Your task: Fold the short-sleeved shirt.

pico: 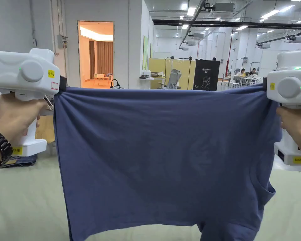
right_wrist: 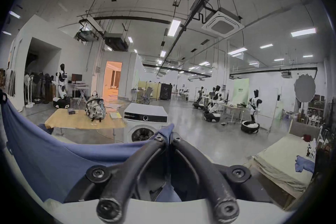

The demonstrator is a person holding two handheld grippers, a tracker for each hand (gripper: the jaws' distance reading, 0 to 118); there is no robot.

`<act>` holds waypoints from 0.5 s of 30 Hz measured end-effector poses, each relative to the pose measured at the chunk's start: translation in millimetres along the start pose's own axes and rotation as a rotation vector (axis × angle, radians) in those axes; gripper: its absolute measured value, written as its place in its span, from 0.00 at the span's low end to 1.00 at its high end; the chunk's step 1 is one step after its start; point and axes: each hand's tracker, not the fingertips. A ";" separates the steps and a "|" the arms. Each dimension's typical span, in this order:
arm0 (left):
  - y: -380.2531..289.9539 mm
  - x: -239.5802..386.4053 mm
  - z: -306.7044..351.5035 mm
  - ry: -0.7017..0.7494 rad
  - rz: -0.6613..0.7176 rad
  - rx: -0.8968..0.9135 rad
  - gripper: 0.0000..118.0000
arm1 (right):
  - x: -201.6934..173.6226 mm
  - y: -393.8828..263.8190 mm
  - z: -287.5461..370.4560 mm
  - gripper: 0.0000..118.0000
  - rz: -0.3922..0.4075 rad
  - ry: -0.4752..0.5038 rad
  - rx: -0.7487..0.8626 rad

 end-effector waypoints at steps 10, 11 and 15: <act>-60.0 5.2 6.2 -0.005 -0.033 -0.037 0.00 | 0.6 -65.7 17.8 0.00 0.034 0.013 -0.049; -71.7 5.0 7.6 -0.007 -0.043 -0.051 0.00 | 0.6 -74.9 23.0 0.00 0.036 0.022 -0.061; -122.7 -0.5 18.4 -0.019 -0.047 -0.101 0.00 | 0.1 -112.5 49.1 0.00 0.060 0.026 -0.109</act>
